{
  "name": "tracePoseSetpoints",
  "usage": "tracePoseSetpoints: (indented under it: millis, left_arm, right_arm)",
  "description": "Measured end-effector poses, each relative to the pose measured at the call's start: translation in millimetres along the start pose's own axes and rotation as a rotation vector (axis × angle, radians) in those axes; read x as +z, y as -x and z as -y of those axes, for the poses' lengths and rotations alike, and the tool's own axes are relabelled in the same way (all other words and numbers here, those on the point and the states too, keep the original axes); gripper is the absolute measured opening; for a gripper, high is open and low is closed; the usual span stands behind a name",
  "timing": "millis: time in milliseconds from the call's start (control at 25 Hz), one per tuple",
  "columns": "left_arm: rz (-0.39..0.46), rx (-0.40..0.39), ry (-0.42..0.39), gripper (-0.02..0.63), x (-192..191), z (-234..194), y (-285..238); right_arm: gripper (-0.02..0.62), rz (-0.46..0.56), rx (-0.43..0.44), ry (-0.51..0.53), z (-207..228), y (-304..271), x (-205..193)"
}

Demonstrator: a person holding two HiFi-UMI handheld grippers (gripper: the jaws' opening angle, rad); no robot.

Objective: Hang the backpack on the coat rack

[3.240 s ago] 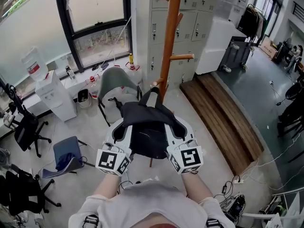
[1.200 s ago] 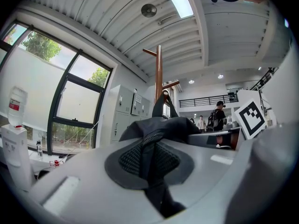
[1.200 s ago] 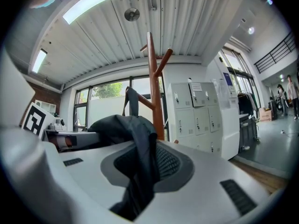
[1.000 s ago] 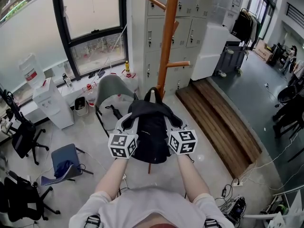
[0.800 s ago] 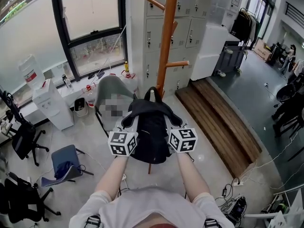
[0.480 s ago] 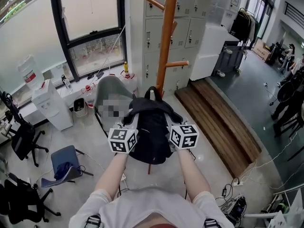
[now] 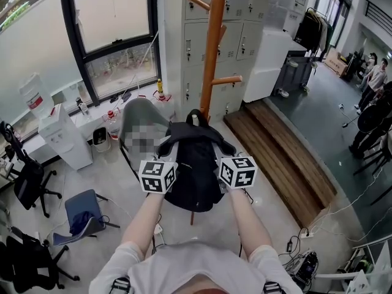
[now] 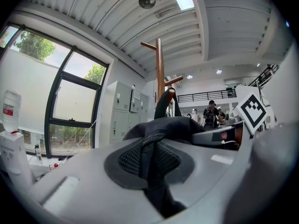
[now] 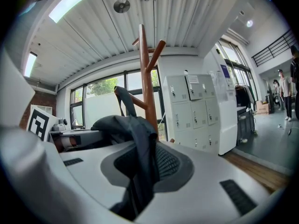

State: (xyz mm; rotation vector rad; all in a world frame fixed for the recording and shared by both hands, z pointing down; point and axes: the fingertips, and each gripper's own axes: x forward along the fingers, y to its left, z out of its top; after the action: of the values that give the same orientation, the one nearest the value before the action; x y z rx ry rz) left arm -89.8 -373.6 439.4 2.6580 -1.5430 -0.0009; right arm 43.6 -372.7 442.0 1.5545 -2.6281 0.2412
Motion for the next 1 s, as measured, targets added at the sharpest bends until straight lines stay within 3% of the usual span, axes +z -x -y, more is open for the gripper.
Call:
tracePoseSetpoints:
  millis: [560, 1000]
  left_arm:
    - [-0.016, -0.013, 0.008, 0.043, 7, -11, -23]
    - [0.023, -0.004, -0.001, 0.044, 24, -12, -35]
  right_arm:
    - [0.072, -0.016, -0.012, -0.013, 14, -23, 12]
    - [0.072, -0.003, 0.001, -0.018, 23, -28, 28]
